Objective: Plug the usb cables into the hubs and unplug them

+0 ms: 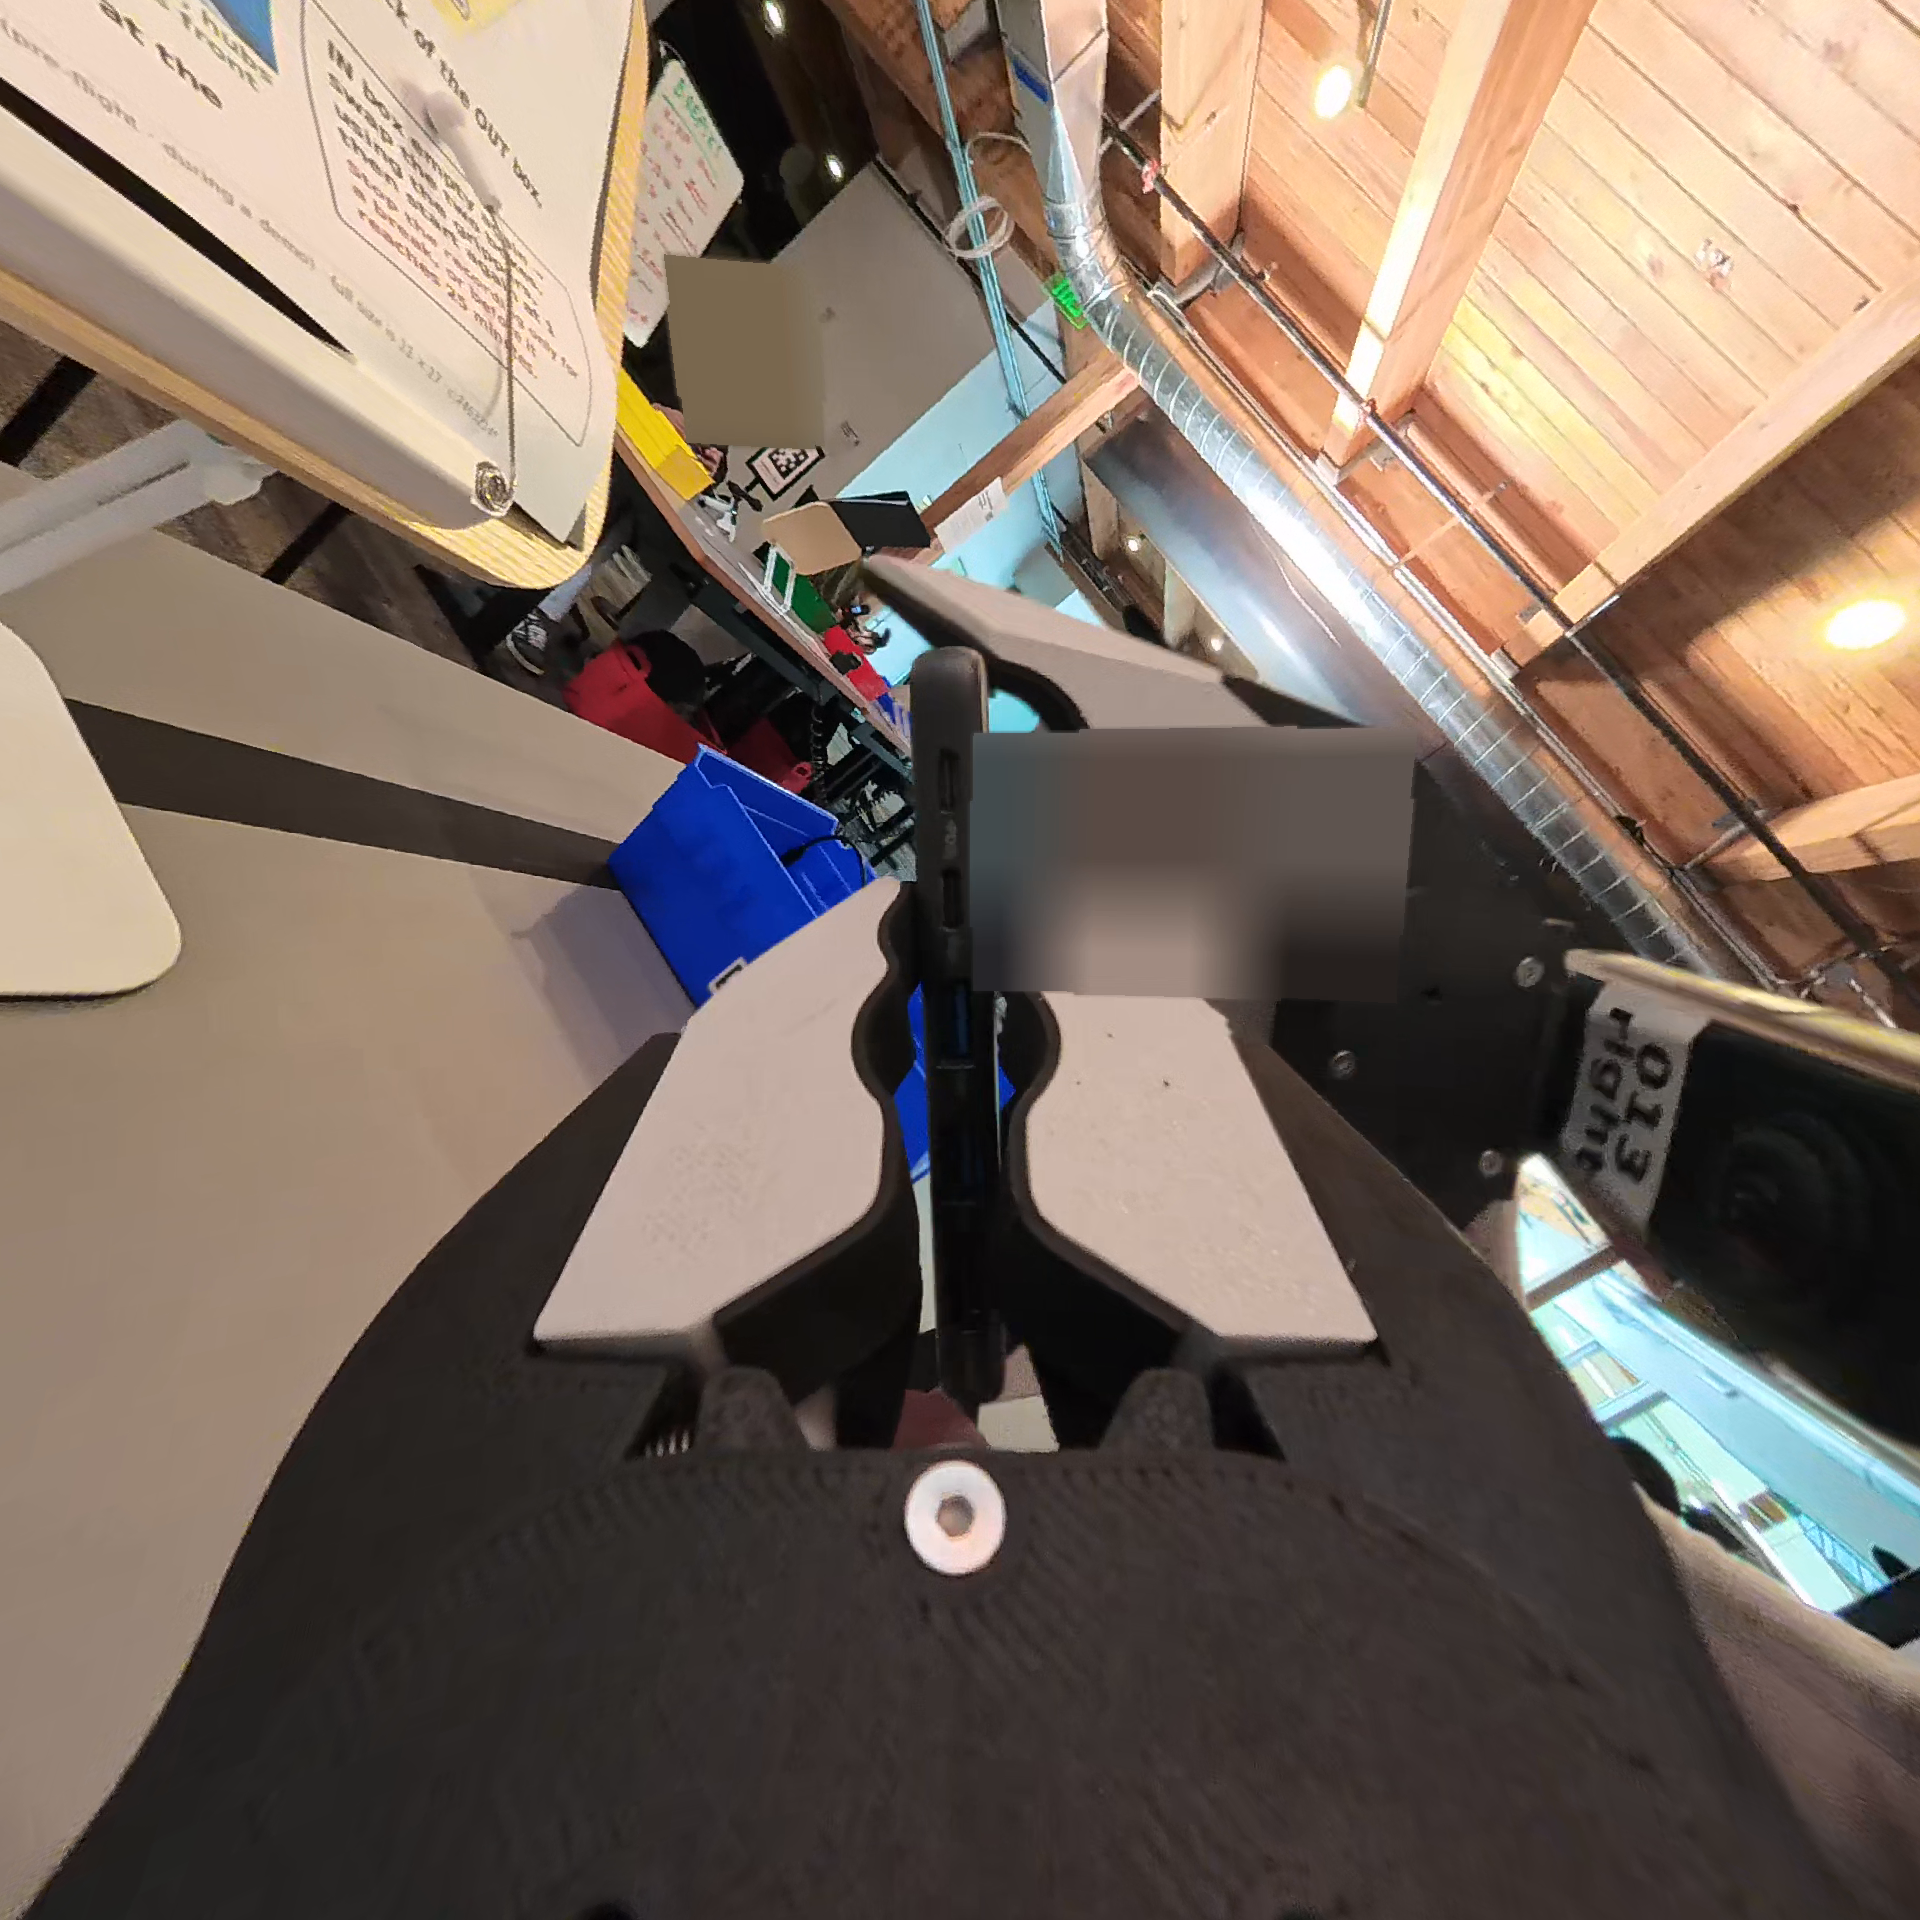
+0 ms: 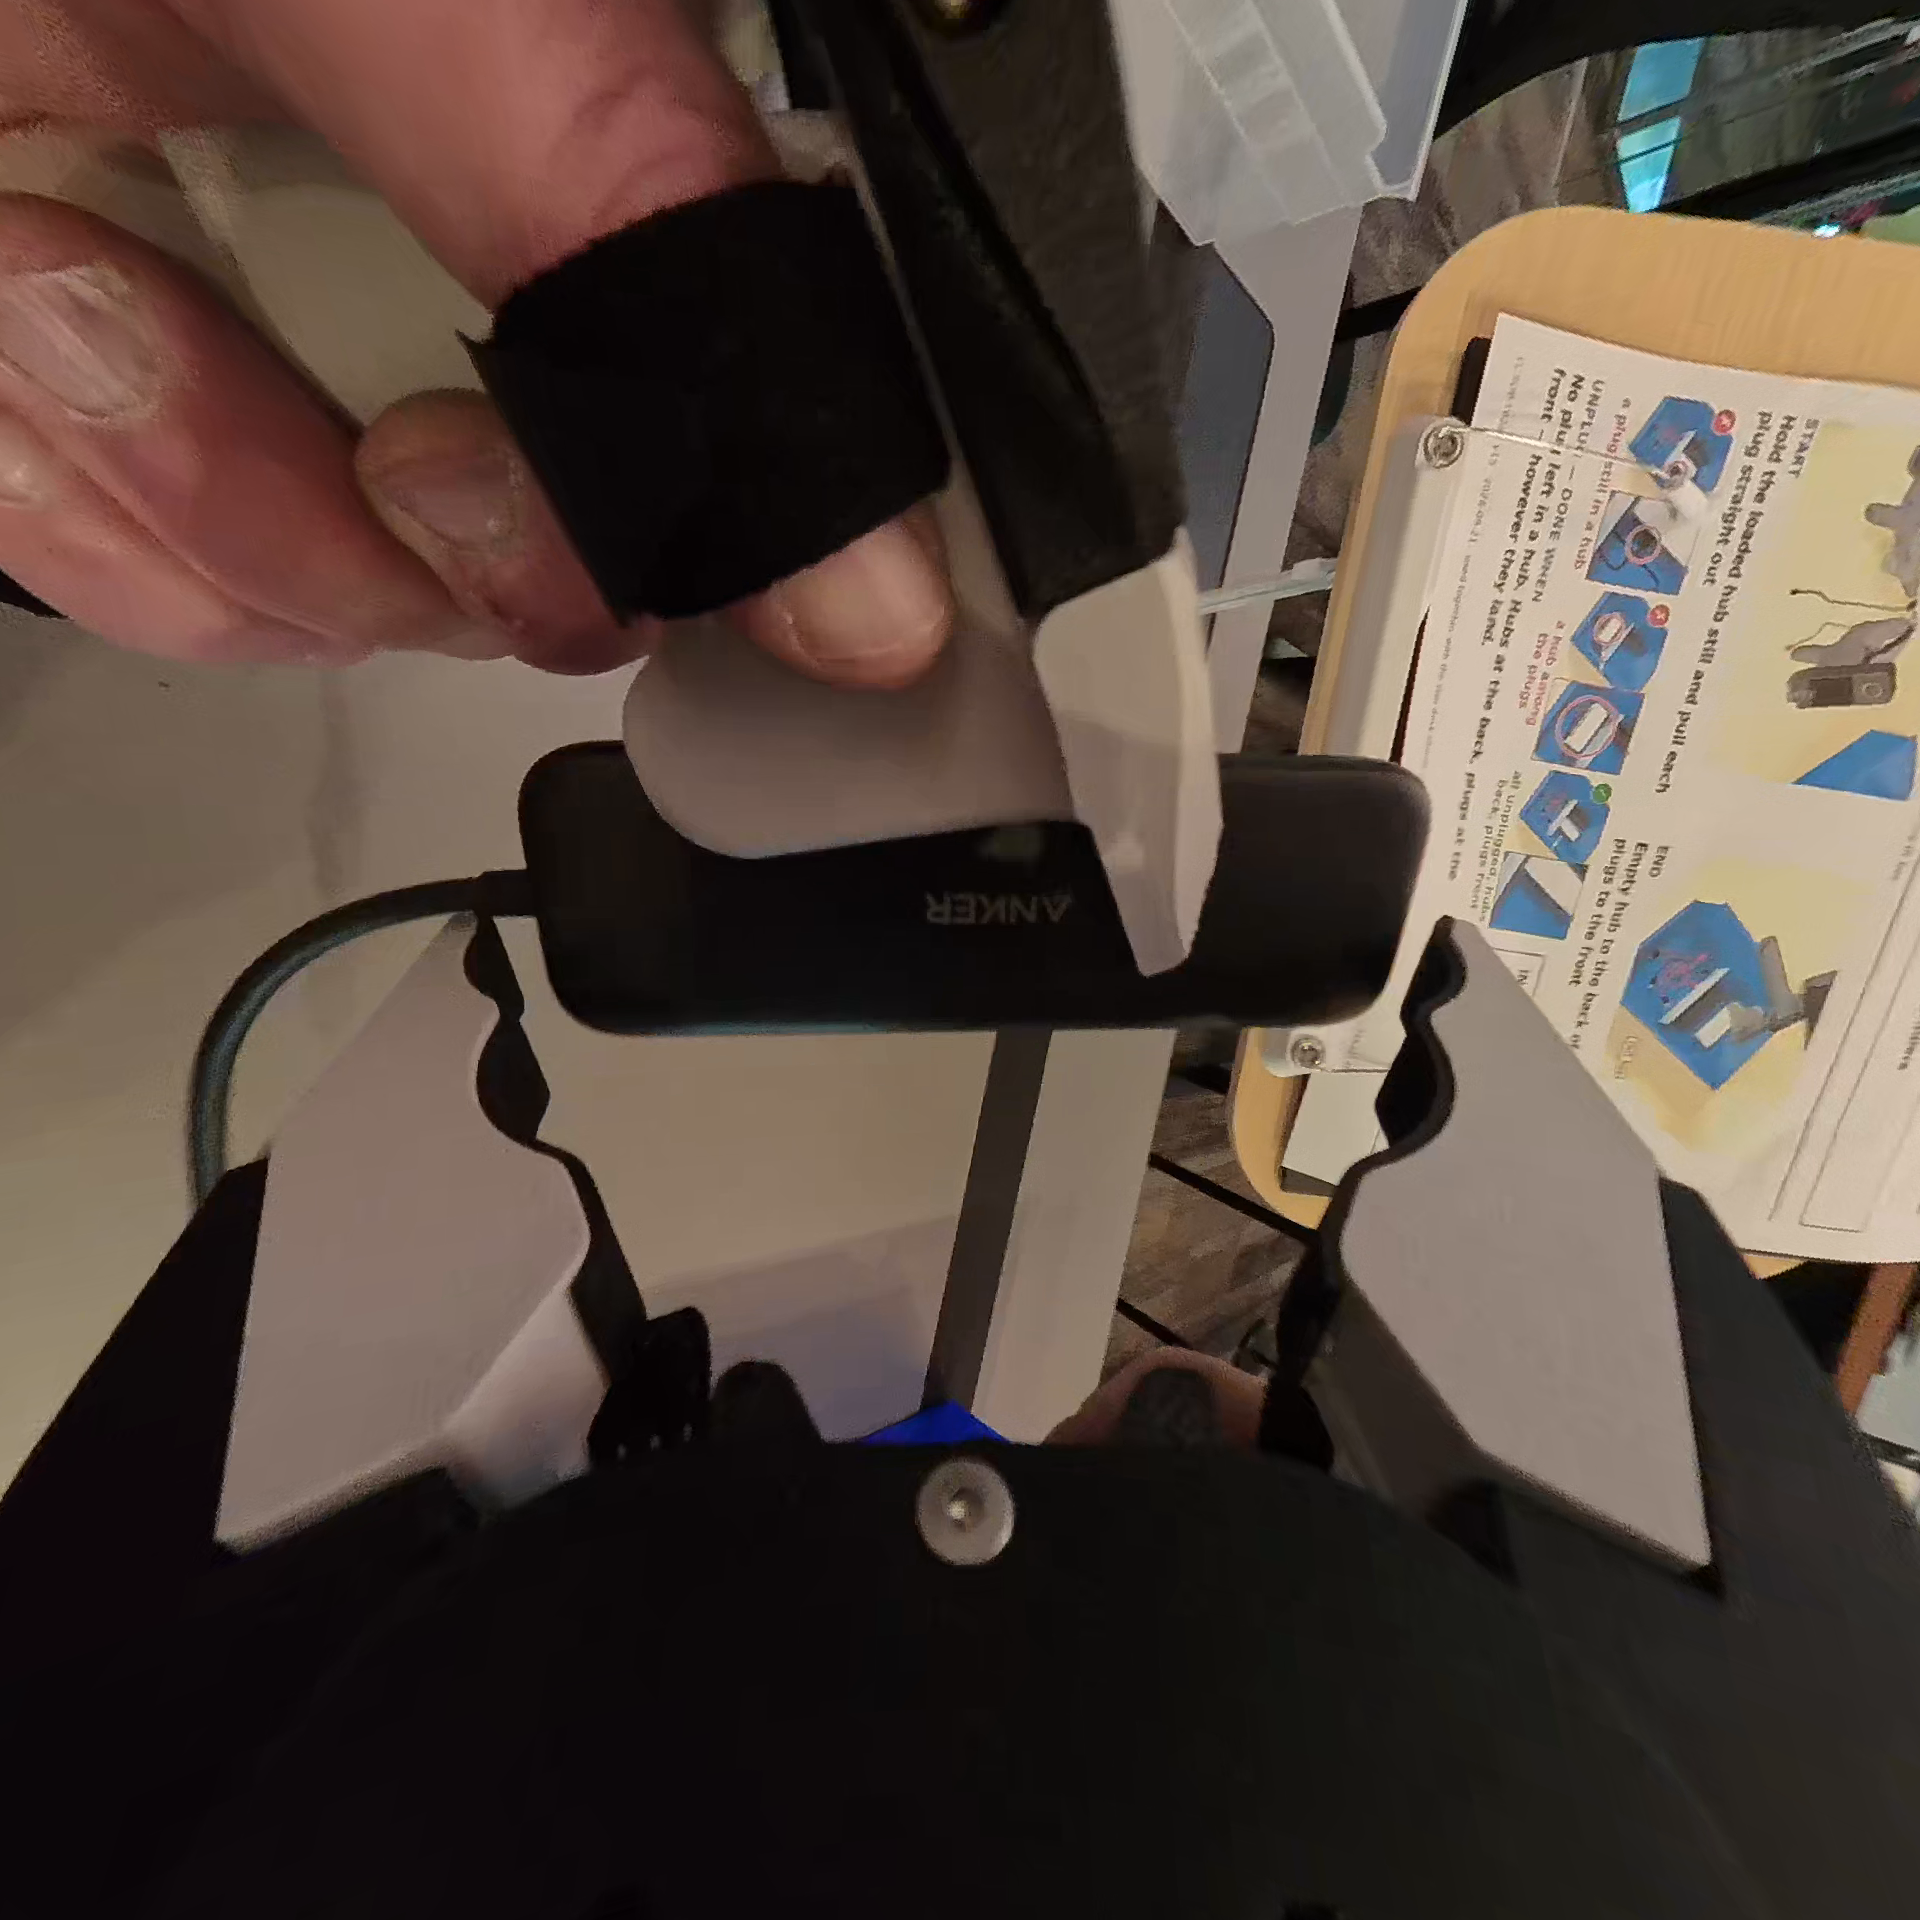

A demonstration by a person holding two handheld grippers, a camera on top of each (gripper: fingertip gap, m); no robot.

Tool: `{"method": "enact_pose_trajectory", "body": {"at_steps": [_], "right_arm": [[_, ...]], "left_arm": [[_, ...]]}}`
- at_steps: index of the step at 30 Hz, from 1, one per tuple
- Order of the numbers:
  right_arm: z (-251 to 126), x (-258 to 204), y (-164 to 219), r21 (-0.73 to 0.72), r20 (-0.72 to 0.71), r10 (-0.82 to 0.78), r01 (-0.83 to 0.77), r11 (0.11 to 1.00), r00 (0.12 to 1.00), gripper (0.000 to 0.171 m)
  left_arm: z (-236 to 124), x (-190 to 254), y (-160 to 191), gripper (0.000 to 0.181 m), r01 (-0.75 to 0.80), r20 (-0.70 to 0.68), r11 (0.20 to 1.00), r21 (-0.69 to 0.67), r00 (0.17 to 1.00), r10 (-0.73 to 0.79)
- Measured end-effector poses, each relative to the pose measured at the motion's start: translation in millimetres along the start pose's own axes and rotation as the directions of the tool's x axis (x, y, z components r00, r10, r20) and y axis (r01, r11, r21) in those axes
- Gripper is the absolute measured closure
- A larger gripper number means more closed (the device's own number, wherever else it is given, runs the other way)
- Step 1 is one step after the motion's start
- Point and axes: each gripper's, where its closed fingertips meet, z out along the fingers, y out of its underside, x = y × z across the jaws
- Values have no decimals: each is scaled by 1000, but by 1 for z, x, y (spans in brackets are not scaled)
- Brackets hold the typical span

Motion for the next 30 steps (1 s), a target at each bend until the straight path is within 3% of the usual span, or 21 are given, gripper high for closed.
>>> {"method": "enact_pose_trajectory", "body": {"at_steps": [10, 14, 30], "right_arm": [[15, 0, 14, -88, -16, 49, -51, 995, 999, 10], [14, 0, 13, -122, -48, -9, 3, 993, 999, 10], [9, -1, 6, 1, 23, 100, -100, 995, 995, 13]], "left_arm": [[3, -5, 2, 168, 18, 32, 1000, 18, 999, -19], [4, -7, 5, 168, 48, 28, 999, 20, 998, -49], [8, -6, 2, 168, 62, -20, 998, 20, 998, -62]]}}
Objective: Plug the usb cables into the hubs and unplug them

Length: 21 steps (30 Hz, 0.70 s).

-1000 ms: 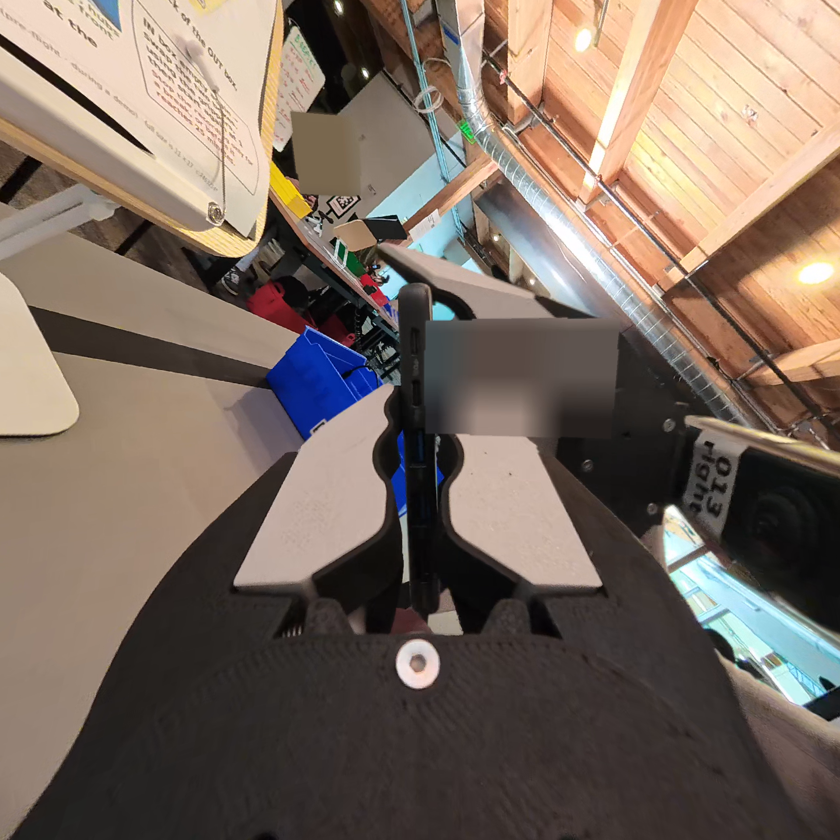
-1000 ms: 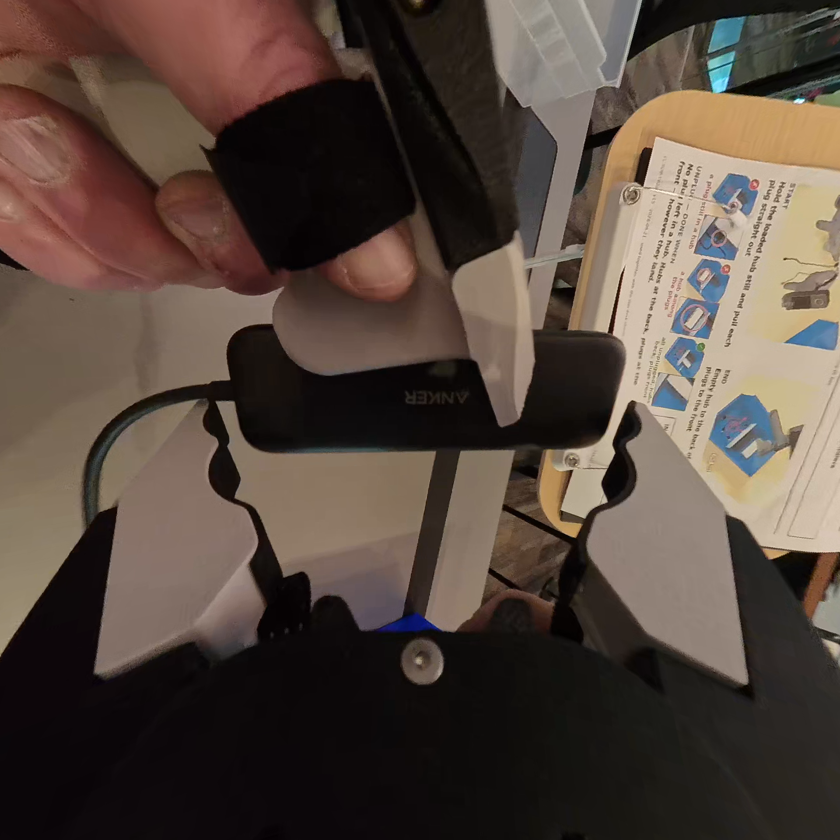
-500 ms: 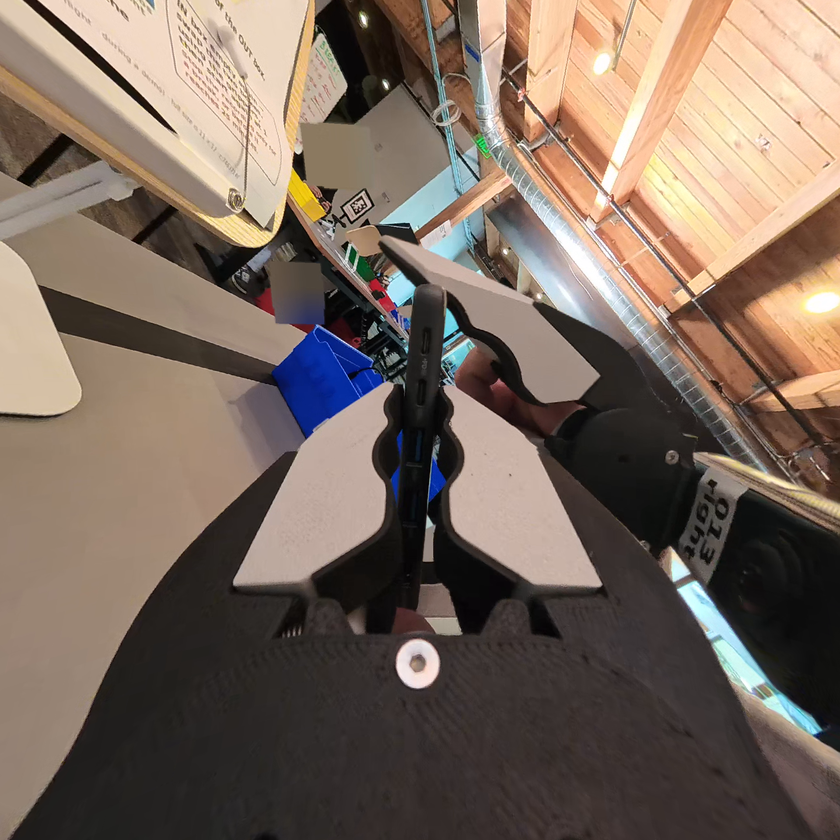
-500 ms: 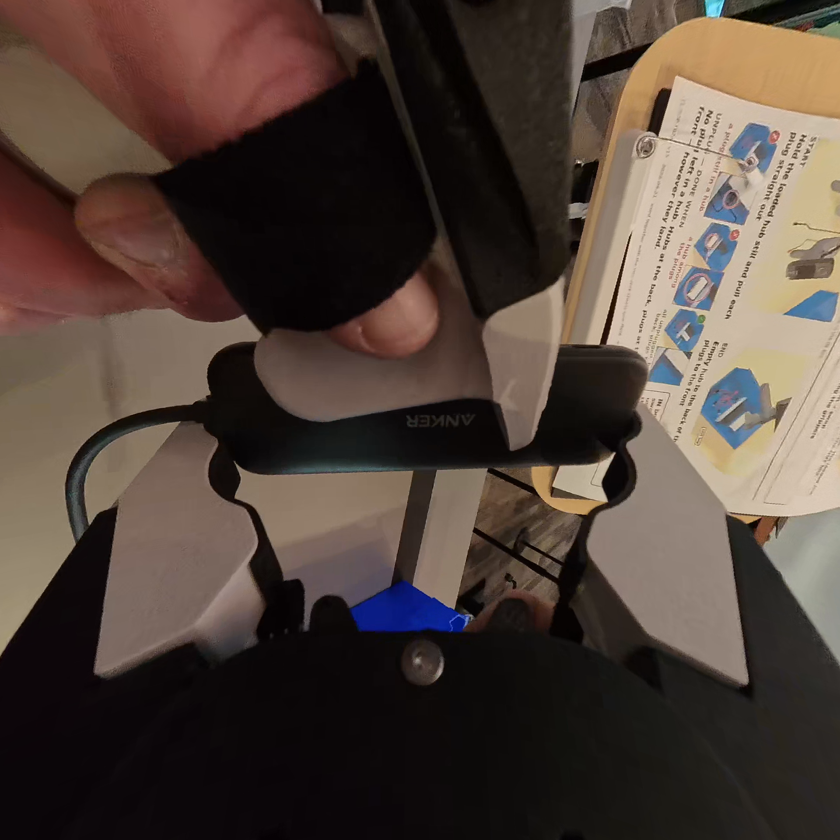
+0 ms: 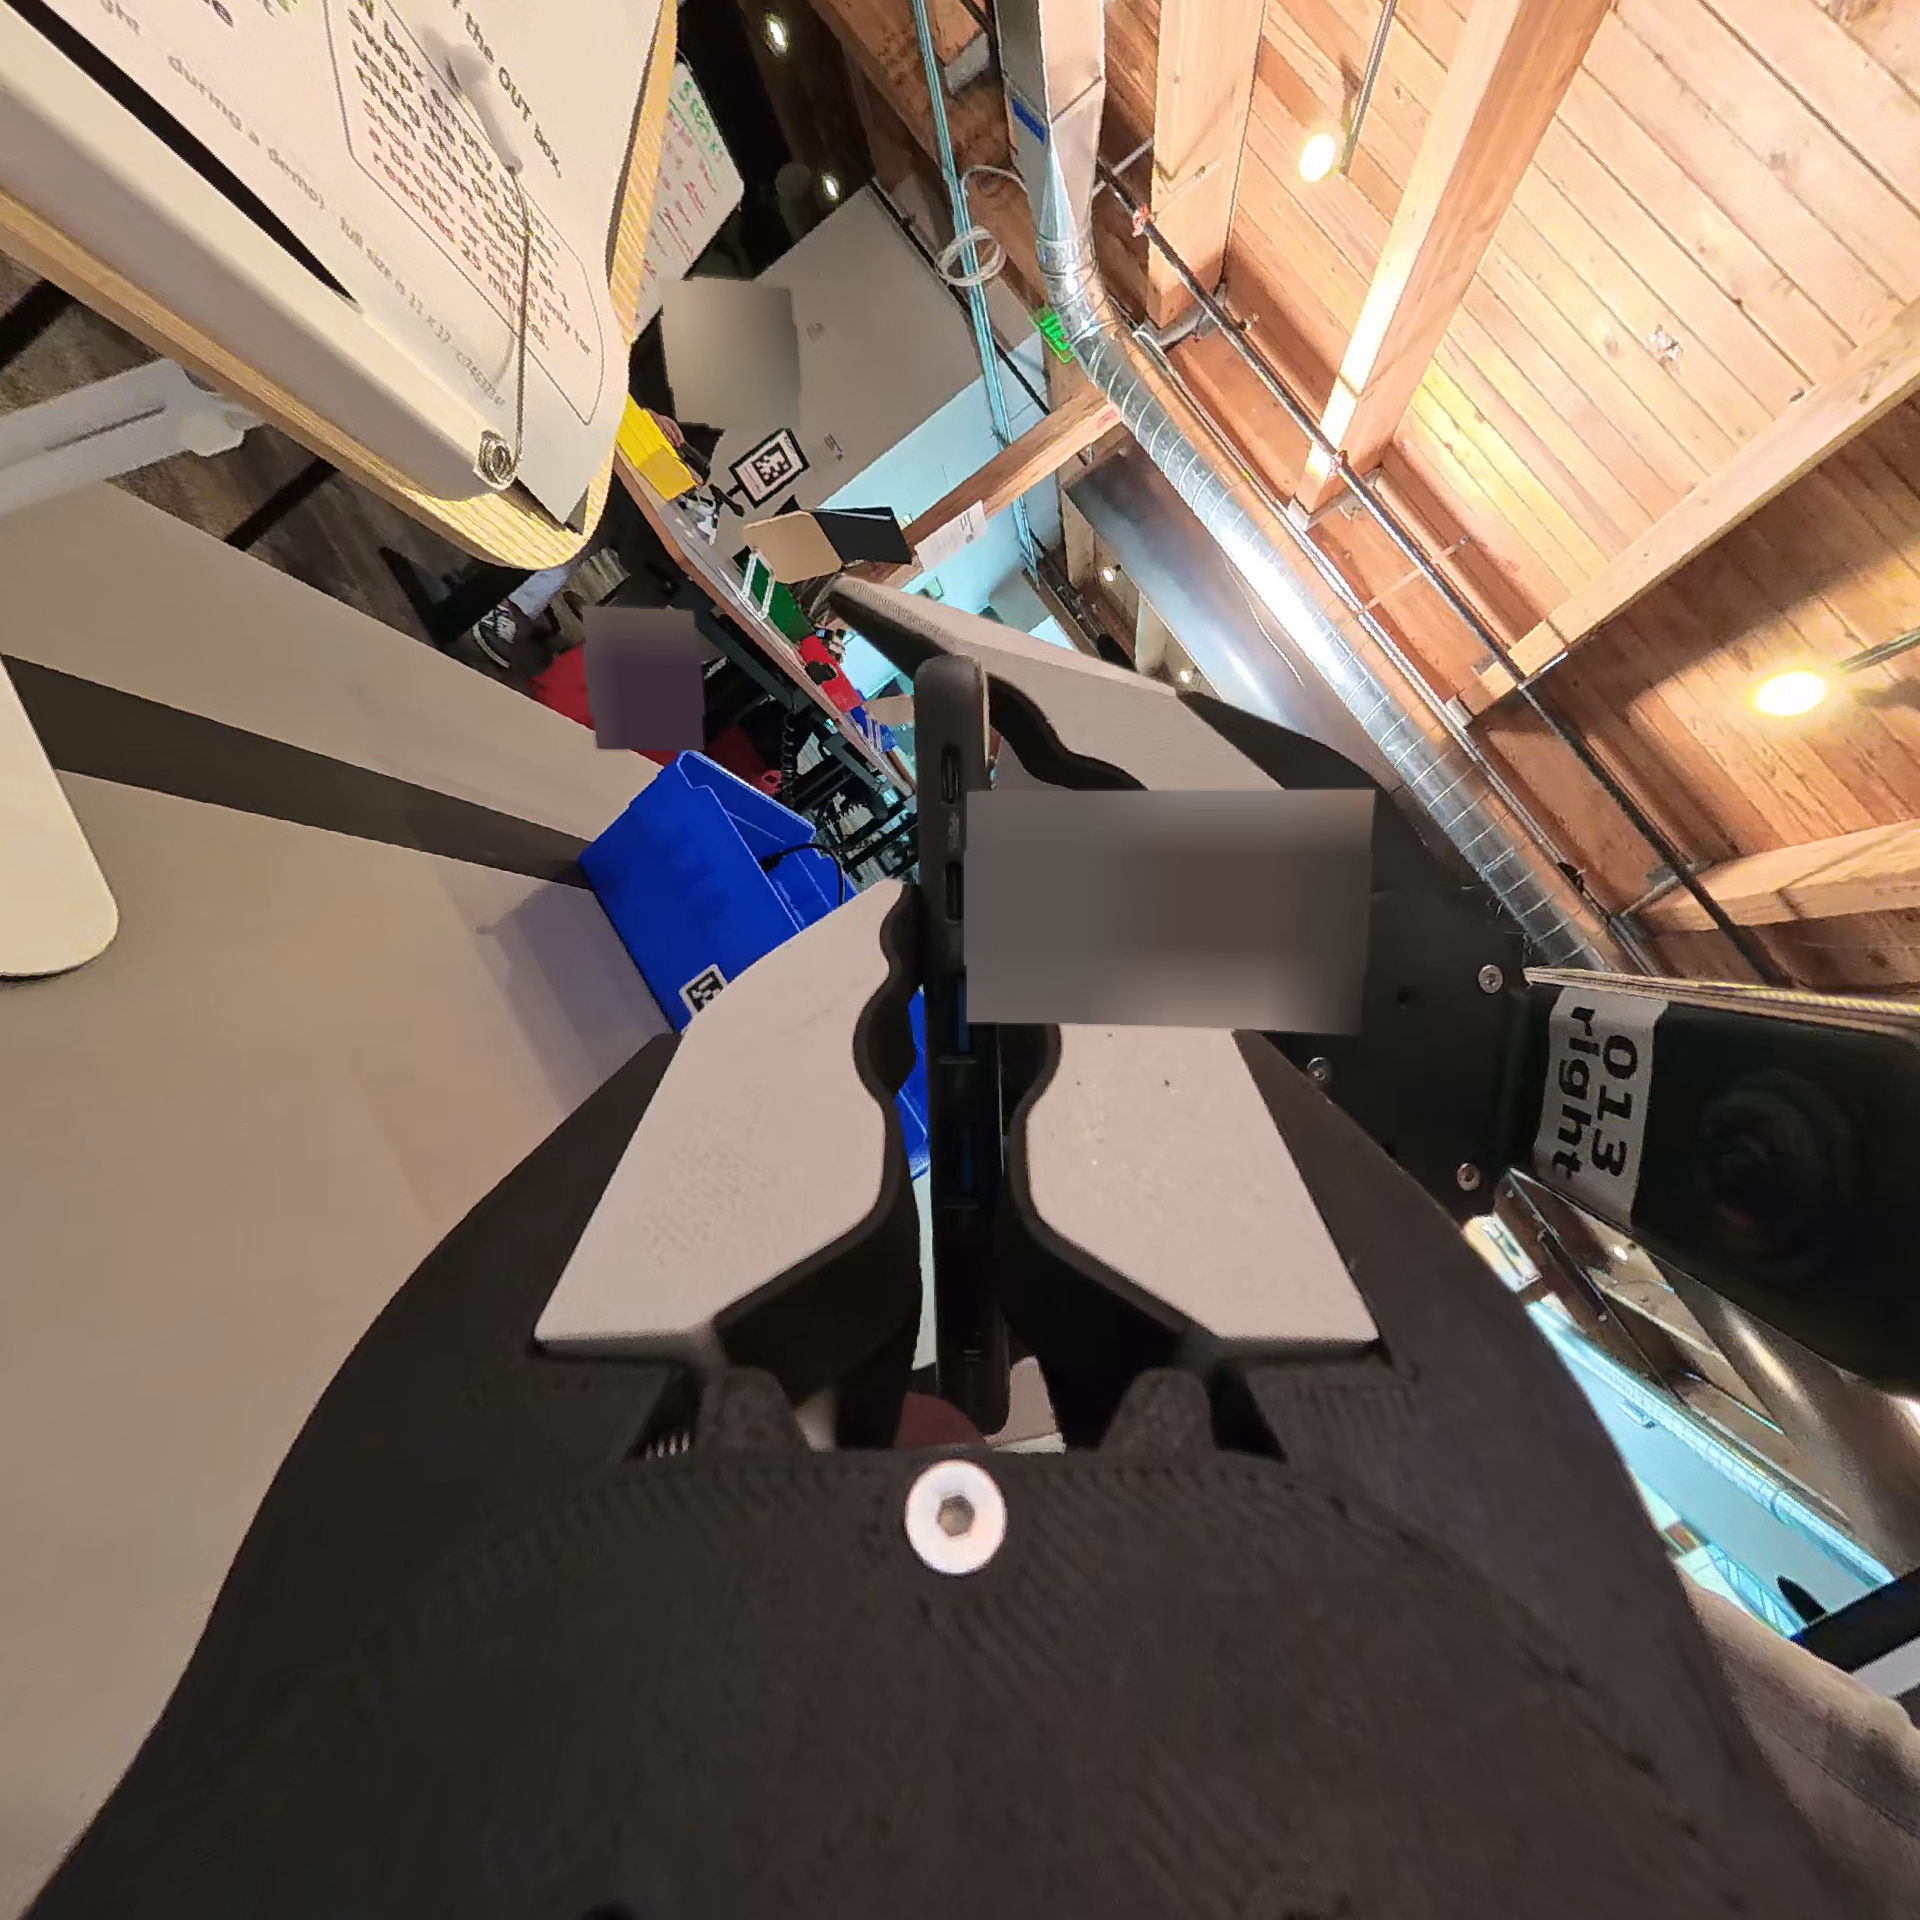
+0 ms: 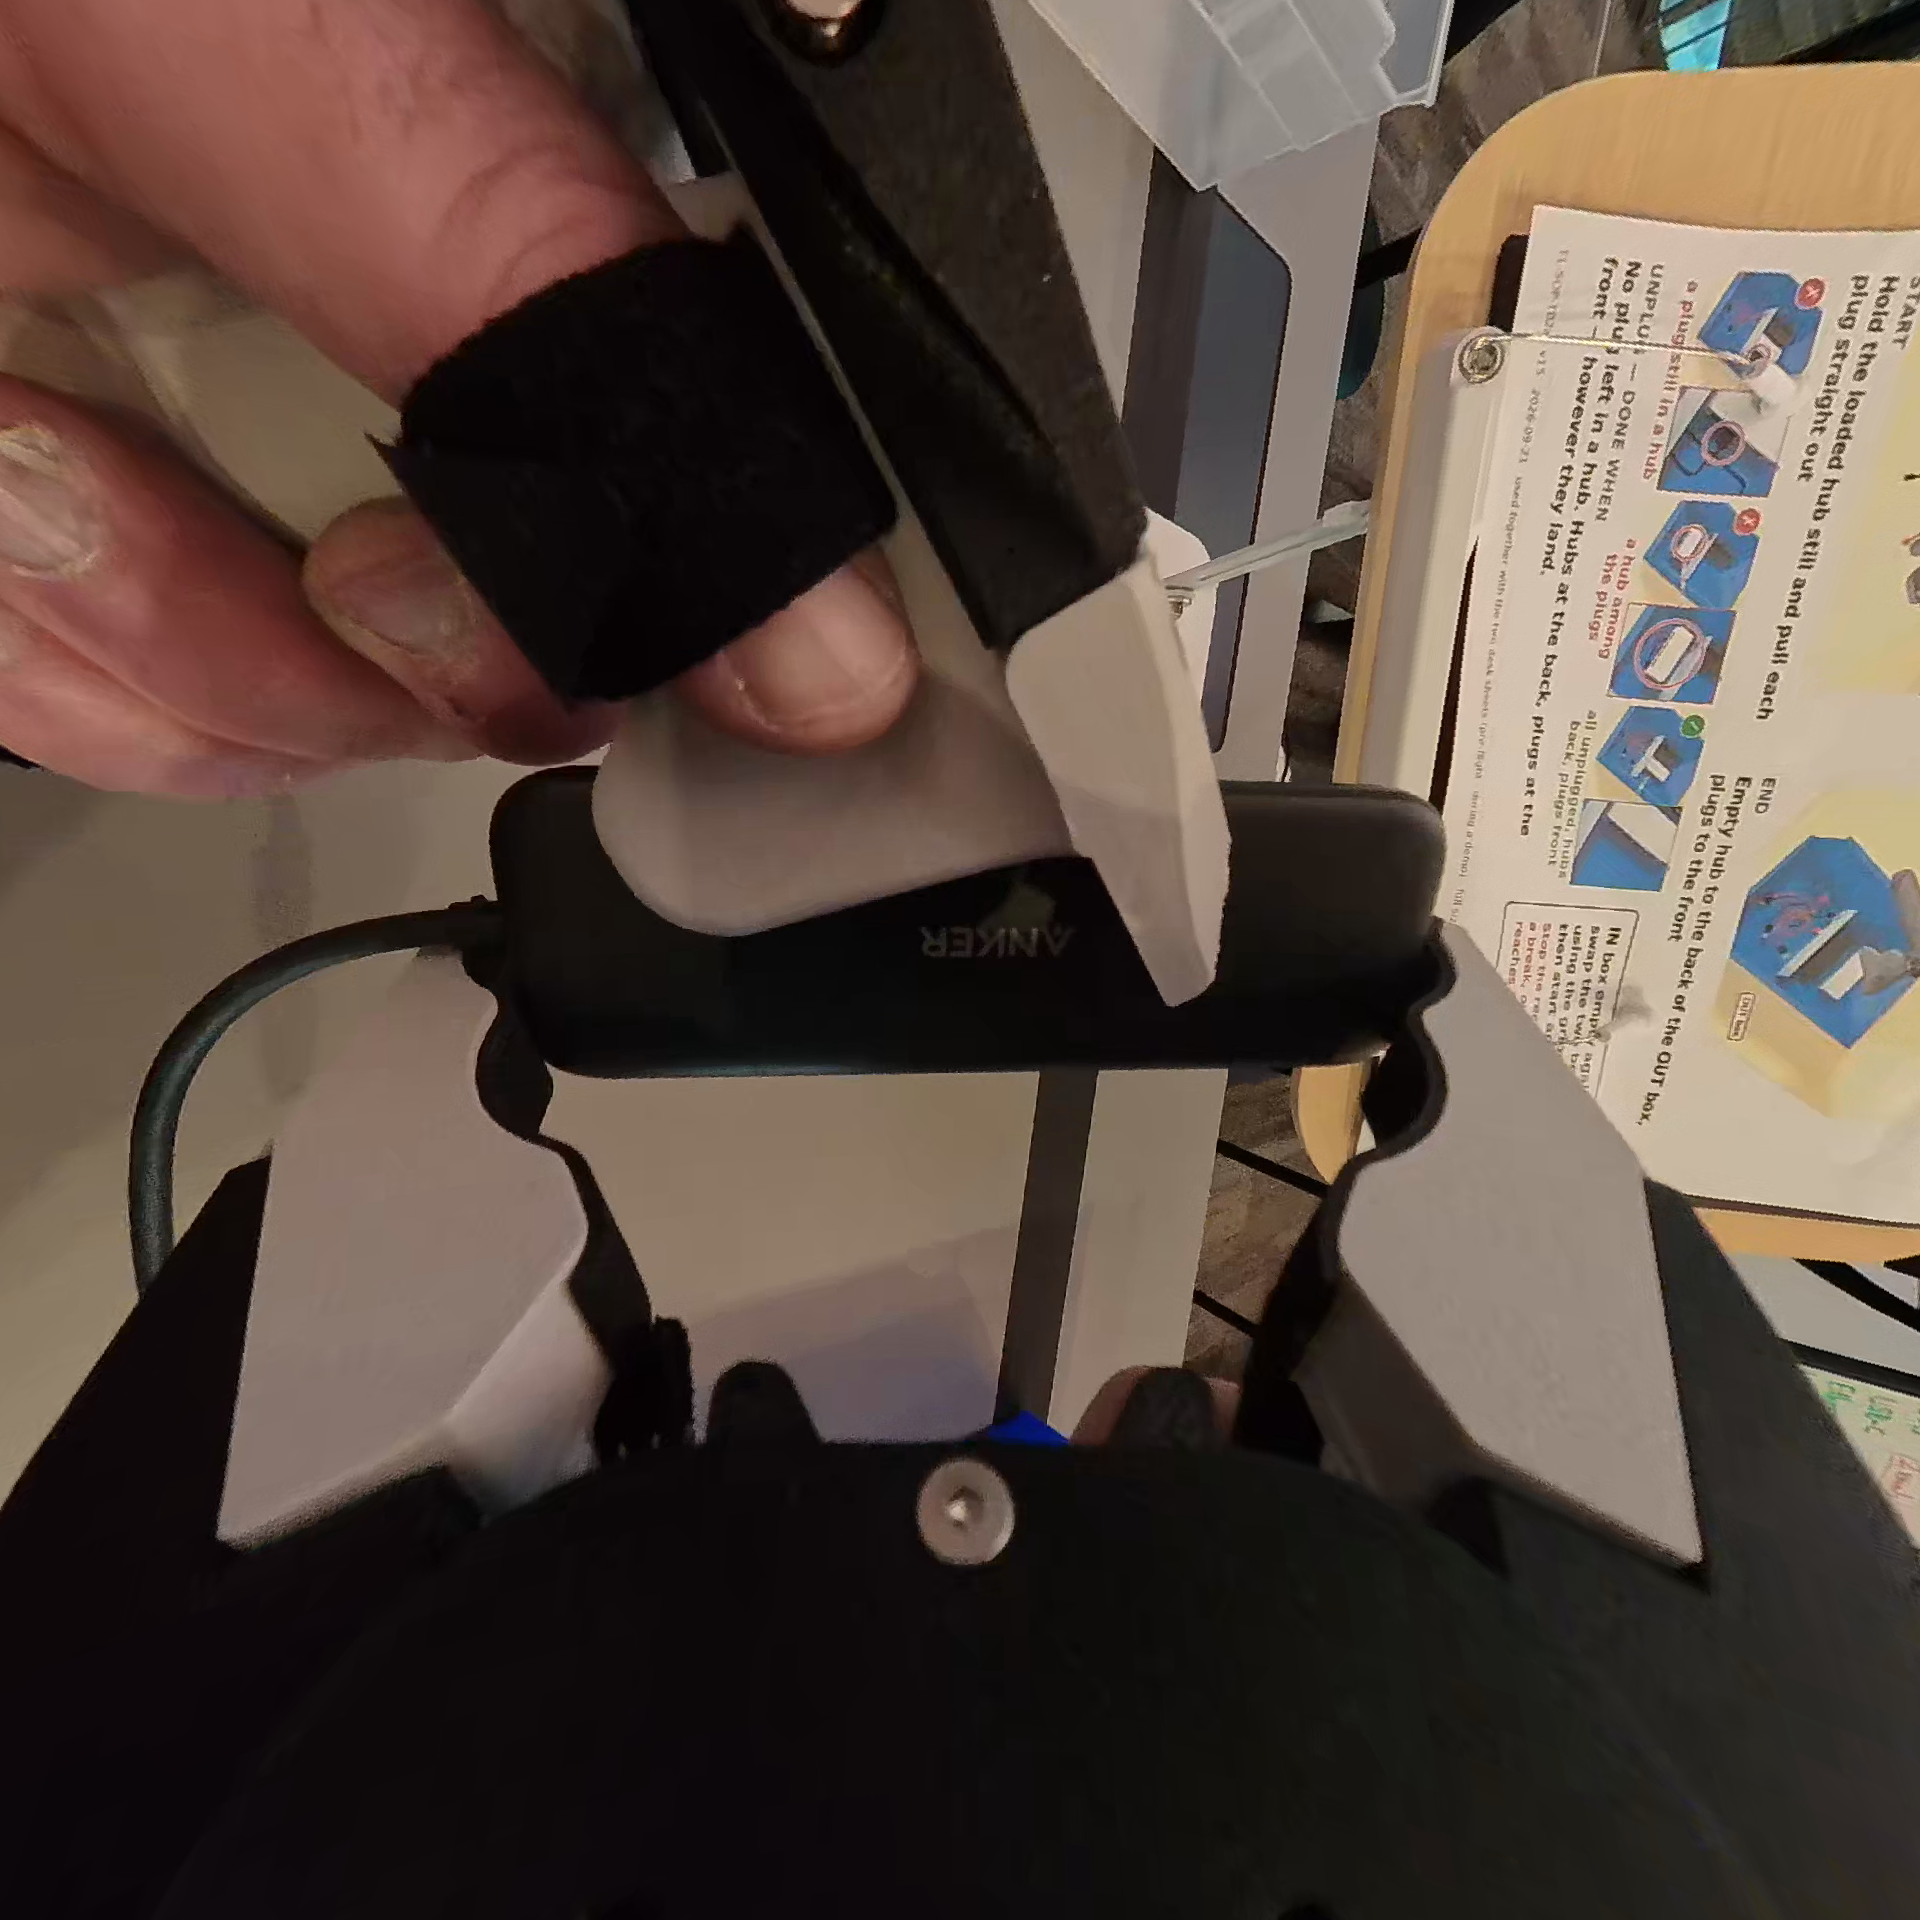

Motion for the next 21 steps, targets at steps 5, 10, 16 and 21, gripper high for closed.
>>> {"method": "enact_pose_trajectory", "body": {"at_steps": [5, 10, 16, 21], "right_arm": [[-2, -2, -1, 31, 37, 32, -33, 999, 999, 14], [-3, -8, -1, 77, 101, 74, -81, 994, 992, 14], [-5, -10, 2, 120, 158, 128, -147, 982, 979, 15], [-12, -12, 8, 168, 259, 179, -227, 959, 949, 14]], "left_arm": [[2, 0, 1, 169, 6, -20, 1000, -16, 1000, -6], [3, -1, 4, 167, 11, -42, 999, -48, 999, -13], [2, -2, 8, 156, 2, -57, 998, -64, 998, -6], [-15, -8, 1, 146, -196, -5, 979, -65, 981, 196]]}}
